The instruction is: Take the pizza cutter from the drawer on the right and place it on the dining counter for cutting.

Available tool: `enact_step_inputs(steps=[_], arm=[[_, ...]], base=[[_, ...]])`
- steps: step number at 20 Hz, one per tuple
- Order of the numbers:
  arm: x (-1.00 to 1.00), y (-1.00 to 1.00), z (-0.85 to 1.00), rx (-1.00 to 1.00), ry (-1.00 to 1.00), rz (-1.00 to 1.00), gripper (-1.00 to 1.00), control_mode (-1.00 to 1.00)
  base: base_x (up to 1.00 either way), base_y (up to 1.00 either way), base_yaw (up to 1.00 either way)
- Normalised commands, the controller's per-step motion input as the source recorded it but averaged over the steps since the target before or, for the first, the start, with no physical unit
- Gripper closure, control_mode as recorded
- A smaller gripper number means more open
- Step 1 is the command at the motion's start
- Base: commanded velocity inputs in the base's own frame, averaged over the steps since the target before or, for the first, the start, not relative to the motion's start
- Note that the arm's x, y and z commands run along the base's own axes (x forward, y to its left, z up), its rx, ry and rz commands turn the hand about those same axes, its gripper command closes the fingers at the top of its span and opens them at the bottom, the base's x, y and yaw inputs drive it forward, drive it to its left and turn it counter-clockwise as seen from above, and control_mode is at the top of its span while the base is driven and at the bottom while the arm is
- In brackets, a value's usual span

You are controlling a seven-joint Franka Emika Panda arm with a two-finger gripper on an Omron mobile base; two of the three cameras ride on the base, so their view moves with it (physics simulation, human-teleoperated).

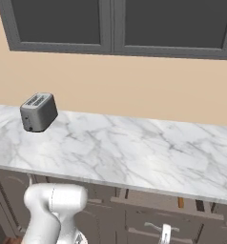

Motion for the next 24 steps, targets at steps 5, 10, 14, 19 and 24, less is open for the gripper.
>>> enact_step_inputs(steps=[5, 10, 14, 19, 24], arm=[[-0.88, -0.38, -0.04, 0.0, 0.0, 0.0, 1.0, -1.0], [-0.92, -0.36, -0.07, 0.0, 0.0, 0.0, 1.0, -1.0], [-0.94, -0.36, -0.08, 0.0, 0.0, 0.0, 1.0, -1.0], [-0.9, -0.35, -0.04, 0.0, 0.0, 0.0, 1.0, -1.0], [-0.85, -0.34, -0.03, 0.0, 0.0, 0.0, 1.0, -1.0]], base=[[0.0, 0.0, 0.0], [0.0, 0.0, 0.0], [0.0, 0.0, 0.0], [0.0, 0.0, 0.0], [0.0, 0.0, 0.0]])
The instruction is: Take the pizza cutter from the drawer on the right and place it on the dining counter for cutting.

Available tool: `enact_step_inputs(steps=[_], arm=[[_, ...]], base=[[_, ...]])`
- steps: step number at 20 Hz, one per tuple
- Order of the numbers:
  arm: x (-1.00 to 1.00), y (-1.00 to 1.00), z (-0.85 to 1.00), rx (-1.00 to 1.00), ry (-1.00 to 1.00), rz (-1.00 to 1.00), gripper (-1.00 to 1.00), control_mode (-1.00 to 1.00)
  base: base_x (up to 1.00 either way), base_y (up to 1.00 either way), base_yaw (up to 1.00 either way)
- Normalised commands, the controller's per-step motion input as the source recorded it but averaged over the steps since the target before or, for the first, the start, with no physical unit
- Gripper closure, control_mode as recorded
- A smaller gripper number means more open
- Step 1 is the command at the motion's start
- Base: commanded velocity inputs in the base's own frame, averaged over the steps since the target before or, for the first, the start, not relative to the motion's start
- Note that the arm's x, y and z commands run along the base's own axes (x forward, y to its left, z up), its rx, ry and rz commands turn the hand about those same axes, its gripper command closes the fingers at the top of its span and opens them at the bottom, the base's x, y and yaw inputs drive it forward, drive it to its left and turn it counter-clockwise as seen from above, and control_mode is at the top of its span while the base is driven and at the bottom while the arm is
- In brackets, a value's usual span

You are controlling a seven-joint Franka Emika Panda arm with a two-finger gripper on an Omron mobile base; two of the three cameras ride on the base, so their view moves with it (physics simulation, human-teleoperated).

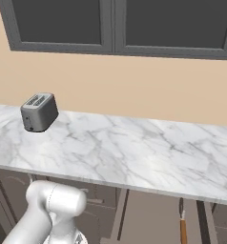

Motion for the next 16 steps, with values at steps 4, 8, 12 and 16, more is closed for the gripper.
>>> enact_step_inputs(steps=[4, 8, 12, 16], arm=[[-0.68, -0.29, 0.0, 0.0, 0.0, 0.0, 1.0, -1.0], [-0.49, -0.23, 0.0, 0.0, 0.0, 0.0, 1.0, -1.0], [-0.44, -0.21, 0.0, 0.0, -0.01, 0.0, 1.0, -1.0], [-0.47, -0.19, 0.0, 0.0, -0.02, 0.0, -1.0, -1.0]], base=[[0.0, 0.0, 0.0], [0.0, 0.0, 0.0], [0.0, 0.0, 0.0], [0.0, 0.0, 0.0]])
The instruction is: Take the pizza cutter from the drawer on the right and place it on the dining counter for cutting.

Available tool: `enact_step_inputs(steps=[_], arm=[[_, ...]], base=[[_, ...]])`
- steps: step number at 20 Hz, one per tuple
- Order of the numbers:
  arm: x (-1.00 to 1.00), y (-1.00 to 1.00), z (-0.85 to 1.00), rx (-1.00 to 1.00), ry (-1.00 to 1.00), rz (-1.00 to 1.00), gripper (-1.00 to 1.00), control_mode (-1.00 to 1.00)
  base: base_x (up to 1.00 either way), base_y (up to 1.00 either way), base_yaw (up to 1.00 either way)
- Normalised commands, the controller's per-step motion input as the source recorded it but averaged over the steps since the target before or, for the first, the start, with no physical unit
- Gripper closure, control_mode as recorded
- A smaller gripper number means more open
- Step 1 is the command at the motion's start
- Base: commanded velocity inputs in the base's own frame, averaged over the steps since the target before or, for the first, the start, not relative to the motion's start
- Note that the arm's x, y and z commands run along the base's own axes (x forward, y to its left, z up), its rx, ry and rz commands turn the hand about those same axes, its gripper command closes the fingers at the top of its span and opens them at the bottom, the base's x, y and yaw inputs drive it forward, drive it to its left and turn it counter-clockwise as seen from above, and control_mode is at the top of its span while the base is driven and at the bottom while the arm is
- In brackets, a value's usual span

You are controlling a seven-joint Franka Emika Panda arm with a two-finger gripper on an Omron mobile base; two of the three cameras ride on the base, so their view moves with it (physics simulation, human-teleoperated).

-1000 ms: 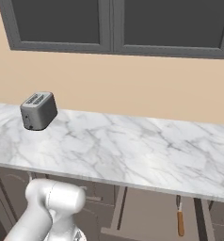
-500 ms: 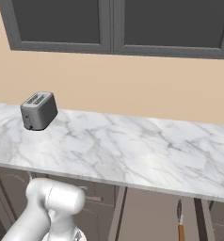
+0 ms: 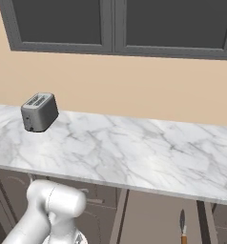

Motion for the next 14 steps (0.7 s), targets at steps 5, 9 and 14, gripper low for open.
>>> enact_step_inputs(steps=[5, 9, 14], arm=[[-0.66, -0.32, 0.03, 0.0, -0.03, 0.0, -1.0, -1.0], [-0.63, -0.21, 0.35, 0.0, -0.01, 0.0, -1.0, -1.0], [-0.45, -0.04, 0.63, 0.0, 0.0, 0.0, -1.0, -1.0]], base=[[0.0, 0.0, 0.0], [0.0, 0.0, 0.0], [0.0, 0.0, 0.0]])
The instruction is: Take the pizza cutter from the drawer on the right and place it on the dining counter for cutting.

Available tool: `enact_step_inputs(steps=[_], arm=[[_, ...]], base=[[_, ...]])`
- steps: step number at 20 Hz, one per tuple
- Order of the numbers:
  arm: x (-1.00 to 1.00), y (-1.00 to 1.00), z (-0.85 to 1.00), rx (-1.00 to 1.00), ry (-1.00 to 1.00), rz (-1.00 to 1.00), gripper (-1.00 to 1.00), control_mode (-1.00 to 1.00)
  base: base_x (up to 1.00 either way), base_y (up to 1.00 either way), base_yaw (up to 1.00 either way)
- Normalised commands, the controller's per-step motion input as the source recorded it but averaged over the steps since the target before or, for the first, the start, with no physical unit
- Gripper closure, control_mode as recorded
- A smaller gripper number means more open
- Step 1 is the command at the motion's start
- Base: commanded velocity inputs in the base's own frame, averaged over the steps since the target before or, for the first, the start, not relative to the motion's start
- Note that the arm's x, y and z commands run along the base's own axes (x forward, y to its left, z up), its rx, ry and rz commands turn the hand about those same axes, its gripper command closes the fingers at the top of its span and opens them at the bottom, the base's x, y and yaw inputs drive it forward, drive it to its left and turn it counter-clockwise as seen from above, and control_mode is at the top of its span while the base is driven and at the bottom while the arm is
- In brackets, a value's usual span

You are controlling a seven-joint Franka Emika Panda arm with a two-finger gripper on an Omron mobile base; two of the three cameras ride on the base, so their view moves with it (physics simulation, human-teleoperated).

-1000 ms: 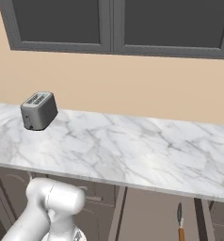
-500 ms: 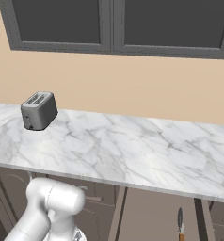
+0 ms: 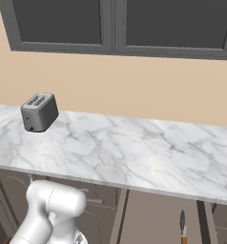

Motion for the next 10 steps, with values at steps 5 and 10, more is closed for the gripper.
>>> enact_step_inputs(steps=[5, 10], arm=[[-0.29, 0.0, 0.78, 0.0, 0.0, 0.0, -1.0, -1.0], [0.02, 0.0, 0.73, 0.0, 0.01, 0.0, -1.0, -1.0]], base=[[0.0, 0.0, 0.0], [0.0, 0.0, 0.0]])
